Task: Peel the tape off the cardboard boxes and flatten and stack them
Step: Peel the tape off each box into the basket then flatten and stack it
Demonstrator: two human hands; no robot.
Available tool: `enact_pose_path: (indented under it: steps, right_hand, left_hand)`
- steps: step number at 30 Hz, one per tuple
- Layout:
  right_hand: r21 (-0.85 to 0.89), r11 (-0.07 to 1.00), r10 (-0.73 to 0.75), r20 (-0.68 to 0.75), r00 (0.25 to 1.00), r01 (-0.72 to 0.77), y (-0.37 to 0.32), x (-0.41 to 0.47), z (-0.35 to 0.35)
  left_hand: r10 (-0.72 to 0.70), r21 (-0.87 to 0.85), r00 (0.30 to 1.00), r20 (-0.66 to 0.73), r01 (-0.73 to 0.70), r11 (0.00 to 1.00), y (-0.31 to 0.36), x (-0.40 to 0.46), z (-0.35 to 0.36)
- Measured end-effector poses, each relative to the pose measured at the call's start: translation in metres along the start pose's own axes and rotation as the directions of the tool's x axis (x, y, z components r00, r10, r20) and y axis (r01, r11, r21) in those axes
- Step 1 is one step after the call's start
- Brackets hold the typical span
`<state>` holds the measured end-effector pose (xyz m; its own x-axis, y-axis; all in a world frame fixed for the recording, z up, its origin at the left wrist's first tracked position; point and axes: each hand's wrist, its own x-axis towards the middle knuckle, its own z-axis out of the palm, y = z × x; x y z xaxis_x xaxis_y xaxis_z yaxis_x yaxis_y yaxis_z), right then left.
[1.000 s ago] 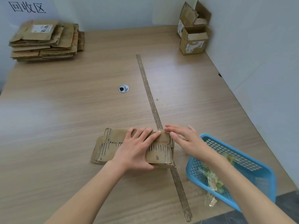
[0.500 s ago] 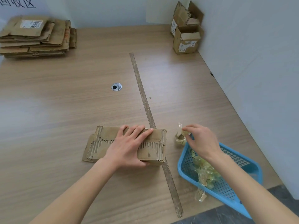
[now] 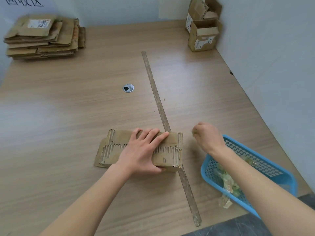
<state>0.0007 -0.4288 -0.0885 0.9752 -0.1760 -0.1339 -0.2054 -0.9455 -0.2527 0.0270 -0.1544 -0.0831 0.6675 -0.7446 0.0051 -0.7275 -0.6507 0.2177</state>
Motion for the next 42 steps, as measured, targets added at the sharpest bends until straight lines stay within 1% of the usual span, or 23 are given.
enact_pose_path:
  steps: [1, 2, 3, 4, 6, 9, 11, 14, 17, 19, 22, 26, 28, 32, 34, 35, 36, 37, 39, 40, 42]
  right_hand:
    - [0.166, 0.986, -0.014, -0.083, 0.996, 0.028, 0.001, -0.003, -0.005]
    - [0.262, 0.963, -0.029, -0.145, 0.989, 0.066, 0.002, -0.007, -0.012]
    - [0.266, 0.959, -0.047, -0.182, 0.982, 0.095, 0.004, -0.013, -0.019]
    - [0.217, 0.971, -0.057, -0.208, 0.976, 0.103, 0.008, -0.022, -0.026]
    - [0.135, 0.989, -0.031, -0.238, 0.971, 0.065, 0.023, -0.047, -0.038]
    - [0.171, 0.985, 0.013, -0.271, 0.963, 0.035, 0.052, -0.097, -0.045]
    - [0.188, 0.982, 0.054, -0.268, 0.962, -0.002, 0.065, -0.125, -0.039]
    - [0.137, 0.987, 0.106, -0.182, 0.978, -0.081, 0.070, -0.145, -0.019]
    - [0.095, 0.984, 0.163, -0.098, 0.982, -0.154, 0.069, -0.147, -0.001]
    - [0.040, 0.990, 0.135, -0.067, 0.989, -0.132, 0.071, -0.142, 0.003]
    - [-0.022, 0.999, 0.039, -0.005, 0.999, -0.039, 0.076, -0.140, 0.002]
    - [-0.083, 0.995, -0.062, 0.008, 0.998, 0.062, 0.079, -0.144, -0.001]
    - [-0.087, 0.993, -0.077, -0.036, 0.996, 0.074, 0.082, -0.140, -0.003]
    - [-0.119, 0.993, -0.039, -0.129, 0.991, 0.023, 0.073, -0.127, -0.001]
    - [-0.124, 0.991, -0.071, -0.166, 0.984, 0.051, 0.068, -0.121, -0.001]
    - [-0.090, 0.994, -0.079, -0.174, 0.982, 0.064, 0.067, -0.118, -0.002]
    - [-0.018, 0.998, -0.064, -0.162, 0.985, 0.061, 0.065, -0.116, -0.005]
    - [0.087, 0.995, -0.030, -0.131, 0.991, 0.041, 0.062, -0.114, -0.008]
    - [0.299, 0.954, 0.038, -0.059, 0.998, -0.019, 0.049, -0.109, -0.014]
    - [0.358, 0.933, 0.049, -0.027, 0.998, -0.036, 0.042, -0.106, -0.015]
    - [0.399, 0.915, 0.050, 0.047, 0.998, -0.064, 0.029, -0.099, -0.014]
  left_hand:
    - [-0.001, -0.001, 1.000, 0.004, 0.001, 1.000, -0.001, 0.000, 0.000]
    - [-0.003, -0.002, 1.000, 0.007, 0.003, 1.000, -0.001, 0.000, 0.000]
    - [-0.006, -0.002, 1.000, 0.010, 0.006, 1.000, -0.002, 0.000, 0.001]
    - [-0.006, -0.001, 1.000, 0.011, 0.006, 1.000, -0.002, 0.000, 0.001]
    - [-0.003, -0.002, 1.000, 0.010, 0.003, 1.000, -0.002, -0.001, 0.001]
    - [0.003, -0.007, 1.000, 0.004, -0.003, 1.000, -0.003, 0.000, 0.002]
    - [0.004, -0.005, 1.000, -0.002, -0.004, 1.000, -0.002, 0.001, 0.002]
    - [0.001, 0.003, 1.000, 0.002, -0.001, 1.000, -0.002, 0.001, 0.002]
    - [0.002, 0.009, 1.000, -0.003, -0.002, 1.000, 0.000, 0.000, 0.001]
    - [0.001, 0.012, 1.000, -0.011, -0.001, 1.000, 0.001, -0.001, 0.001]
    - [0.006, 0.022, 1.000, -0.020, -0.005, 1.000, 0.001, 0.000, 0.001]
    - [0.006, 0.028, 0.999, -0.036, -0.005, 1.000, 0.002, -0.001, 0.001]
    - [0.004, 0.030, 0.999, -0.038, -0.003, 1.000, 0.003, -0.001, 0.002]
    - [0.001, 0.039, 0.999, -0.034, 0.001, 0.999, 0.004, -0.002, 0.001]
    - [0.001, 0.042, 1.000, -0.031, 0.001, 0.999, 0.004, -0.003, 0.002]
    - [0.002, 0.043, 0.999, -0.032, -0.001, 0.999, 0.004, -0.003, 0.002]
    - [0.003, 0.045, 1.000, -0.031, -0.001, 0.999, 0.004, -0.004, 0.002]
    - [0.002, 0.047, 1.000, -0.026, -0.001, 0.999, 0.004, -0.004, 0.002]
    - [-0.001, 0.049, 1.000, -0.005, 0.002, 0.999, 0.004, -0.003, 0.002]
    - [-0.004, 0.042, 1.000, 0.006, 0.003, 0.999, 0.003, -0.004, 0.002]
    - [-0.008, 0.023, 1.000, 0.020, 0.008, 1.000, 0.002, -0.004, 0.000]
